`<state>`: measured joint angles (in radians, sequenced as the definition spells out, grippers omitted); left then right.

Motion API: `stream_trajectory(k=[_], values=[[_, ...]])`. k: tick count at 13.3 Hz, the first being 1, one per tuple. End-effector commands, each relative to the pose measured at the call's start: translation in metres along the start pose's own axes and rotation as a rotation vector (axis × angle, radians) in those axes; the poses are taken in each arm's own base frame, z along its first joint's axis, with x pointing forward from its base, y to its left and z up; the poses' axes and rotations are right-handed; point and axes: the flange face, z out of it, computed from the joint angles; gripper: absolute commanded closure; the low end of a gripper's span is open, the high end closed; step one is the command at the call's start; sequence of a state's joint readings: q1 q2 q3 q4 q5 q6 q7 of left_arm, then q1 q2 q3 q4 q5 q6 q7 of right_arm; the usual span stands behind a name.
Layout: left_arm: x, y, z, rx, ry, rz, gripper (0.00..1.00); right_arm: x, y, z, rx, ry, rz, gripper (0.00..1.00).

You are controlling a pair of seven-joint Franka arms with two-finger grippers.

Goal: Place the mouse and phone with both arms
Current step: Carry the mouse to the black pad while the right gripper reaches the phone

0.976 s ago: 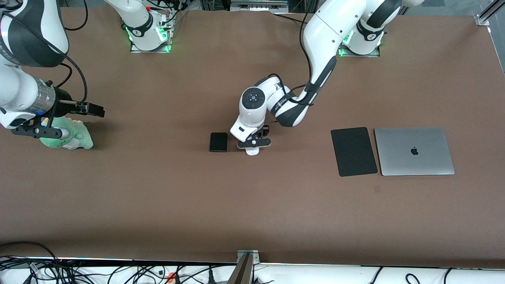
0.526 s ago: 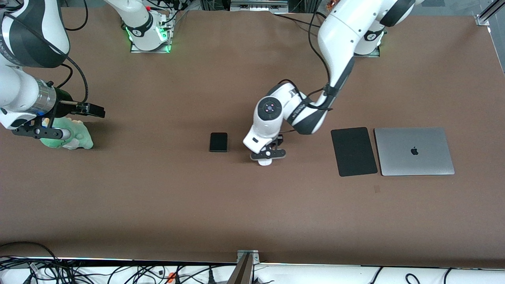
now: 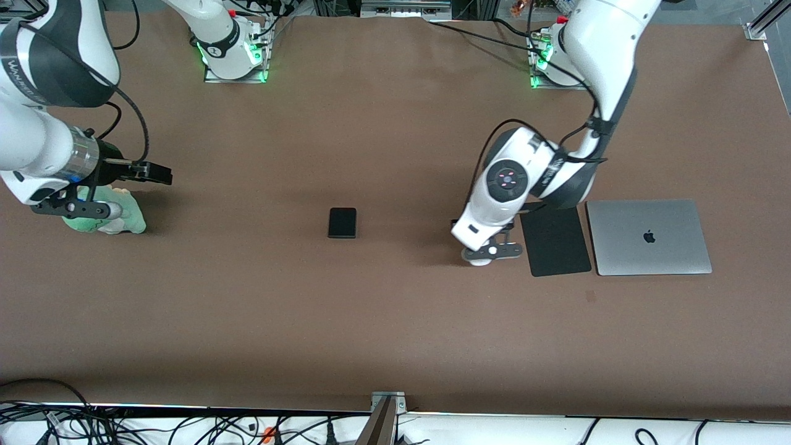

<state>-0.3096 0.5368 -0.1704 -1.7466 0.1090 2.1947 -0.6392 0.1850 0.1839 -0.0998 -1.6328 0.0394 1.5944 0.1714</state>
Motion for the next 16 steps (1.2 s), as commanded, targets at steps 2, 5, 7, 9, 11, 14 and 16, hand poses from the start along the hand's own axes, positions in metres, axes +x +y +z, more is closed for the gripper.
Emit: stream_trajectory(k=[2, 5, 7, 9, 11, 14, 16], values=[[-0.031, -0.089, 0.035, -0.013, 0.036, 0.016, 0.9, 0.002, -0.058, 0.011, 0.011, 0.021, 0.021, 0.0], [-0.036, -0.142, 0.065, -0.03, 0.041, 0.025, 0.89, 0.005, -0.109, 0.032, 0.004, 0.052, 0.023, 0.0], [-0.04, -0.159, 0.076, -0.02, 0.013, 0.003, 0.88, 0.008, -0.151, 0.051, 0.005, 0.089, 0.035, 0.0], [-0.037, -0.175, 0.088, -0.018, -0.009, -0.024, 0.87, 0.011, -0.194, 0.078, 0.011, 0.132, 0.036, 0.0], [-0.036, -0.176, 0.093, -0.017, -0.013, -0.026, 0.8, 0.015, -0.228, 0.107, 0.03, 0.161, 0.025, 0.0], [-0.031, -0.185, 0.093, -0.015, -0.01, 0.013, 0.73, 0.015, -0.269, 0.148, 0.045, 0.186, -0.022, 0.0], [-0.022, -0.209, 0.093, -0.019, -0.008, 0.025, 0.69, 0.014, -0.29, 0.179, 0.036, 0.193, -0.051, 0.0]])
